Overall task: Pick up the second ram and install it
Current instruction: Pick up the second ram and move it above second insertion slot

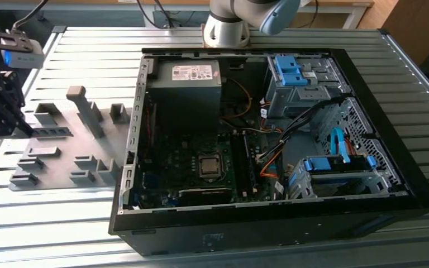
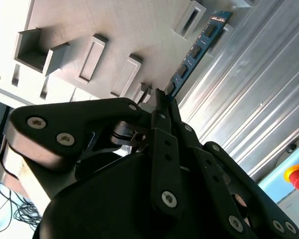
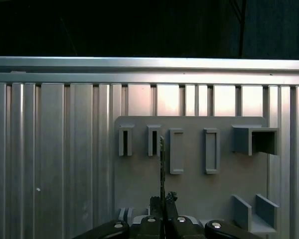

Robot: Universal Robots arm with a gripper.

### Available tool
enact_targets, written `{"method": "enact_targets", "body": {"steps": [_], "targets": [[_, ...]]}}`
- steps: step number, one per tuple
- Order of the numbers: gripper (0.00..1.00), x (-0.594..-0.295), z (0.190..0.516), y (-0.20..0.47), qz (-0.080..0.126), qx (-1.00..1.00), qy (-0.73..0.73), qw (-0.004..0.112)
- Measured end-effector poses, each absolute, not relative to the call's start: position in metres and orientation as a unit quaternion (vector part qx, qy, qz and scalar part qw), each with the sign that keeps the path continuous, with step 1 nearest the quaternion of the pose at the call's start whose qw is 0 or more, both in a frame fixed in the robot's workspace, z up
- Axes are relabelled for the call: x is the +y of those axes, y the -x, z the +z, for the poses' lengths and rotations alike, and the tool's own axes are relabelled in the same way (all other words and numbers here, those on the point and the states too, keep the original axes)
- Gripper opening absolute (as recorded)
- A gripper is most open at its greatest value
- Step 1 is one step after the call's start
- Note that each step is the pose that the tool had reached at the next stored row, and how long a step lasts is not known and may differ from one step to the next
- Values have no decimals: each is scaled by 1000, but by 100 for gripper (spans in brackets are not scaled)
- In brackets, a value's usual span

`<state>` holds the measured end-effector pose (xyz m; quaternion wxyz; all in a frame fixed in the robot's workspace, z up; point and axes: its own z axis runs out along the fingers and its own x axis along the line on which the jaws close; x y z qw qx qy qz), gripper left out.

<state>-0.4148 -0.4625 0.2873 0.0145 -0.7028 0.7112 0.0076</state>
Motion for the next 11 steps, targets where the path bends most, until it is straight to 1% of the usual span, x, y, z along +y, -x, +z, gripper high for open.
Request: {"method": "enact_targets", "body": {"steps": [11], "targets": [[14,-463,311,415,8,711,703,15]]}}
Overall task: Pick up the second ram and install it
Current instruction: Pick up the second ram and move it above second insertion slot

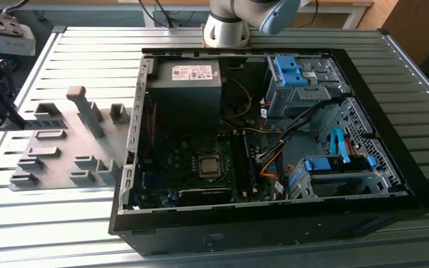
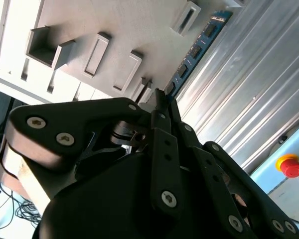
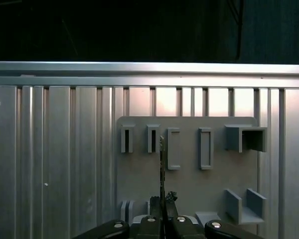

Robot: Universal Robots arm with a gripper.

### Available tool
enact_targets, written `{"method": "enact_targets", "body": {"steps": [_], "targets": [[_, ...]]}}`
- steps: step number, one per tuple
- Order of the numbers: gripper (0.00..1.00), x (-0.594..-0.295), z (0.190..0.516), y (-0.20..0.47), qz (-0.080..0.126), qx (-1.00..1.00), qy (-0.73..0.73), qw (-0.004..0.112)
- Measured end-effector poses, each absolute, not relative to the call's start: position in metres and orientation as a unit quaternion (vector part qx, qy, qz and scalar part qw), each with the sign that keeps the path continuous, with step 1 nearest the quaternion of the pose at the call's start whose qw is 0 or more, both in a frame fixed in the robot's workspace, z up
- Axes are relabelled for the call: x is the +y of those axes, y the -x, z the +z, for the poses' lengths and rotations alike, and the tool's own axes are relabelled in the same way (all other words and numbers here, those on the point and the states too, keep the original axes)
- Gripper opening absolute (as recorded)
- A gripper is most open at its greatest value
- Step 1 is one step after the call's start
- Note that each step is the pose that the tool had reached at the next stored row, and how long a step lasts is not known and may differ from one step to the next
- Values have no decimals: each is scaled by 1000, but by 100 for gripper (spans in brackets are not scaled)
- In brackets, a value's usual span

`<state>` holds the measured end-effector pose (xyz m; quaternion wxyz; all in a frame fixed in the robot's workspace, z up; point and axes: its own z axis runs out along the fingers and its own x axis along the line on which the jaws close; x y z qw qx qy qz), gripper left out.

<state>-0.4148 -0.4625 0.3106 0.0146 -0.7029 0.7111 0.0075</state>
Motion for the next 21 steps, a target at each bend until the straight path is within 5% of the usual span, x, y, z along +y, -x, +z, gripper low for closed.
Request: {"method": "enact_targets", "body": {"steps": [21], "targets": [[14,-463,347,415,10,711,703,14]]}}
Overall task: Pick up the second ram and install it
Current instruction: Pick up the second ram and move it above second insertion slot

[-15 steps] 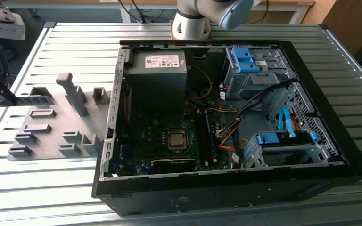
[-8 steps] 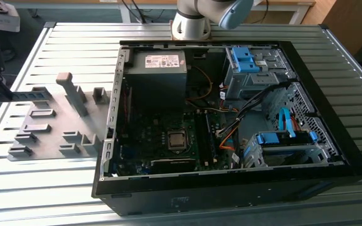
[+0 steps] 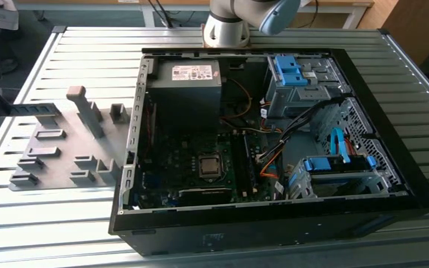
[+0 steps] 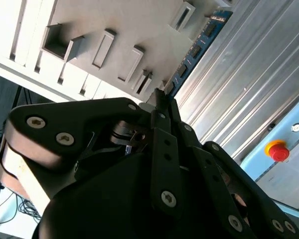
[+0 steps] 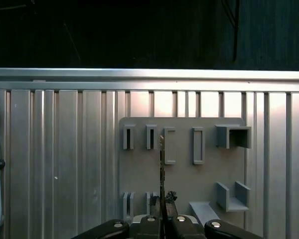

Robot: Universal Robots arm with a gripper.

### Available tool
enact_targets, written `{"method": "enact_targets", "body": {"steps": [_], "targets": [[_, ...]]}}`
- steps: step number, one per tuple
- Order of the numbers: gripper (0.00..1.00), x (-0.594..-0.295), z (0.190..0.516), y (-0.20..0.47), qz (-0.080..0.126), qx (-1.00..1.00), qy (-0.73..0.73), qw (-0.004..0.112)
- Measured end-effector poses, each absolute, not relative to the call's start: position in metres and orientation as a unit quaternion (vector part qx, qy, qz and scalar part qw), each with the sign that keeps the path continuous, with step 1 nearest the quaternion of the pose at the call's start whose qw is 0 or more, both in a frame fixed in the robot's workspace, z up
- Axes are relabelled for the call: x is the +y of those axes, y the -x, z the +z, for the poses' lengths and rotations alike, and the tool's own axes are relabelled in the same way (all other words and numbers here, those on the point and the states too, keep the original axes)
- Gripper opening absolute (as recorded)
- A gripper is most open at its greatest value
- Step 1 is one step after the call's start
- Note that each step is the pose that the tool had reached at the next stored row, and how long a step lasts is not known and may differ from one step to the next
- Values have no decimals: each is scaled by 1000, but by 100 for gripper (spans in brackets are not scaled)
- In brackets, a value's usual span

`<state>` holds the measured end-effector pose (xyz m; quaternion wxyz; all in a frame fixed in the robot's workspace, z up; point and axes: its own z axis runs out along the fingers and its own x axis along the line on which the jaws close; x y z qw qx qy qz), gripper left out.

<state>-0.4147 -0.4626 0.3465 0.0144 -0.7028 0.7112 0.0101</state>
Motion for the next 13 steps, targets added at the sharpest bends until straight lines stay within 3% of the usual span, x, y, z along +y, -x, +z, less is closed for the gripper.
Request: {"method": "enact_targets", "body": {"steps": [13], "targets": [[14,-463,370,415,14,711,703,14]]}}
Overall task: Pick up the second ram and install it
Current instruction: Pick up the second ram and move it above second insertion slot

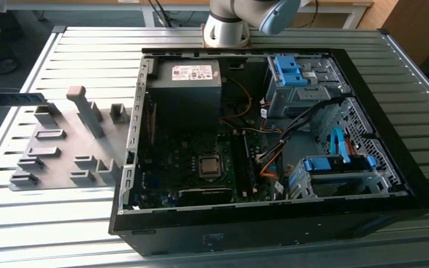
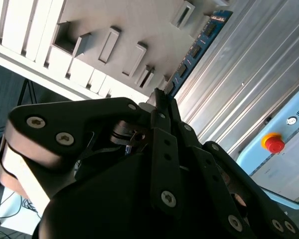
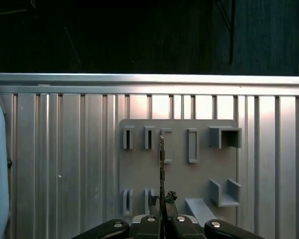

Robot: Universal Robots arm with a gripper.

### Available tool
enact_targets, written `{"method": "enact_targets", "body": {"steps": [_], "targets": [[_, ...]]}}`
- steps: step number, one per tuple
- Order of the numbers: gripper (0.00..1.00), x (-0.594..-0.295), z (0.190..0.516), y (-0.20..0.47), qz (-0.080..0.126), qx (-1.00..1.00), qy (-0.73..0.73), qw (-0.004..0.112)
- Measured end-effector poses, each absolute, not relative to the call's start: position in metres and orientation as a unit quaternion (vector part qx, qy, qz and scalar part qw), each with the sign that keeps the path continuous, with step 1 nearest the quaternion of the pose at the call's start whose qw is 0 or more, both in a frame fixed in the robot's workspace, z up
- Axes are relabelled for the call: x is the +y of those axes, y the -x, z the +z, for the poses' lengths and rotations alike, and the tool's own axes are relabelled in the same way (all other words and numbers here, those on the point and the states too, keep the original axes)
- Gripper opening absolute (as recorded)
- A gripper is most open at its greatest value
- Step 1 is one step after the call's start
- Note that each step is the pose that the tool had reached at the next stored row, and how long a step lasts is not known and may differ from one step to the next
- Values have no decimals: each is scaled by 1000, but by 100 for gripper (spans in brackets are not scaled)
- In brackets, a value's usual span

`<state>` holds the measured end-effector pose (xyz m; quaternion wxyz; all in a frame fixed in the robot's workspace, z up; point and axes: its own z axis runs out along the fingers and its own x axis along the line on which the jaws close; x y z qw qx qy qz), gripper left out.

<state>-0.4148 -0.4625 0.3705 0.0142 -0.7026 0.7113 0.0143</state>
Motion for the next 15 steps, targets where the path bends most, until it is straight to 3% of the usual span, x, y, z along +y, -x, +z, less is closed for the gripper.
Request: {"method": "enact_targets", "body": {"steps": [15], "targets": [[14,-463,394,415,15,711,703,14]]}}
